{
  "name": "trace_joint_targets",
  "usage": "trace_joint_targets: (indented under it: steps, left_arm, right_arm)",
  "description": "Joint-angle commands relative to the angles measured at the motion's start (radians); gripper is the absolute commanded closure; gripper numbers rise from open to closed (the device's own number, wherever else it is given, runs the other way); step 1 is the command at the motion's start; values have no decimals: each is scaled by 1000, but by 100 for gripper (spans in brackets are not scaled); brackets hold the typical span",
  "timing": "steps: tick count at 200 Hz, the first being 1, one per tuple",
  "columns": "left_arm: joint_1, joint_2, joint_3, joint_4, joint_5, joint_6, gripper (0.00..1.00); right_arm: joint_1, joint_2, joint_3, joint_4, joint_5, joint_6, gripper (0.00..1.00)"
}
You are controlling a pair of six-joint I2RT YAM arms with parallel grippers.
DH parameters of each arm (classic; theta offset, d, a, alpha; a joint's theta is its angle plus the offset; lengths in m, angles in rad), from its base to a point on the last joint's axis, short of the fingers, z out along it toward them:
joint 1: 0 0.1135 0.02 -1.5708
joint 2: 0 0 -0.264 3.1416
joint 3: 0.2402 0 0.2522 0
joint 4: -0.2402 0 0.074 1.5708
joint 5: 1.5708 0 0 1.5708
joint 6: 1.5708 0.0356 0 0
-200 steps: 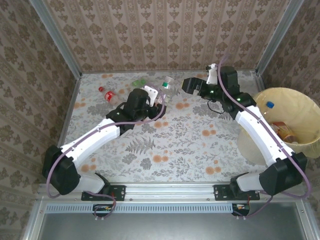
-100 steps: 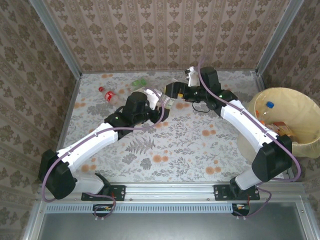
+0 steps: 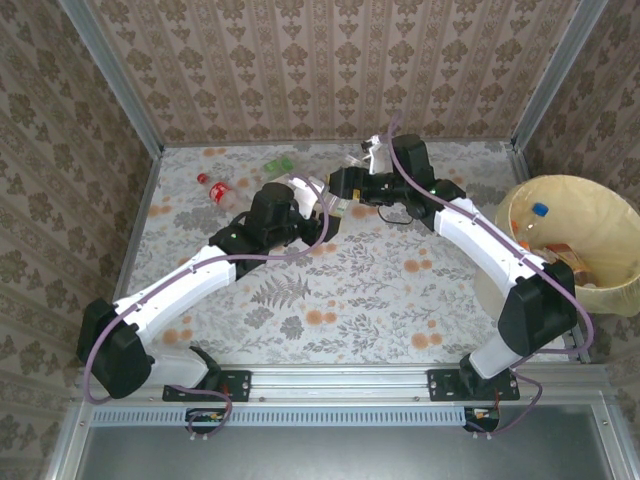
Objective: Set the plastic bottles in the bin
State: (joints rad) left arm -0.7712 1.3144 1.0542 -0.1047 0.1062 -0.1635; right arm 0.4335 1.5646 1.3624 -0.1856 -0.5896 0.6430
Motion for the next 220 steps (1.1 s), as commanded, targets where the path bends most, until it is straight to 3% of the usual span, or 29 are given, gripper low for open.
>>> trace_joint_targets:
  steps: [1,48,58,84,91,139,170,220]
  left_arm:
    - [-5,-3,12,38,13,14,66]
    - [-6,26,42,2,1,7,59]
    - [-5,25,43,5,1,2,49]
    - [-4,2,29,30,-2,-10,8]
    - [-4,-7,20,42,-11,-15,0]
    - [32,-78,-53,108,-115,-85,0]
    - [103,-112,-92,136,-58,-154,0]
    - [168,-140,-142,161,-89,-208,0]
  right_arm:
    - [7,5,25,-12,2,2,40]
    - [7,-22,39,-60,77,-24,53]
    - [5,-29,41,-69,96,-33,53]
    - [2,-52,54,-118,167,-76,55]
    - [2,-60,57,-136,186,-92,55]
    - [-30,-135,107,-284,306,-198,56]
    - [-69,-167,149,-396,356,-233,56]
    - [-128,-303,154,-454,472,-284,57]
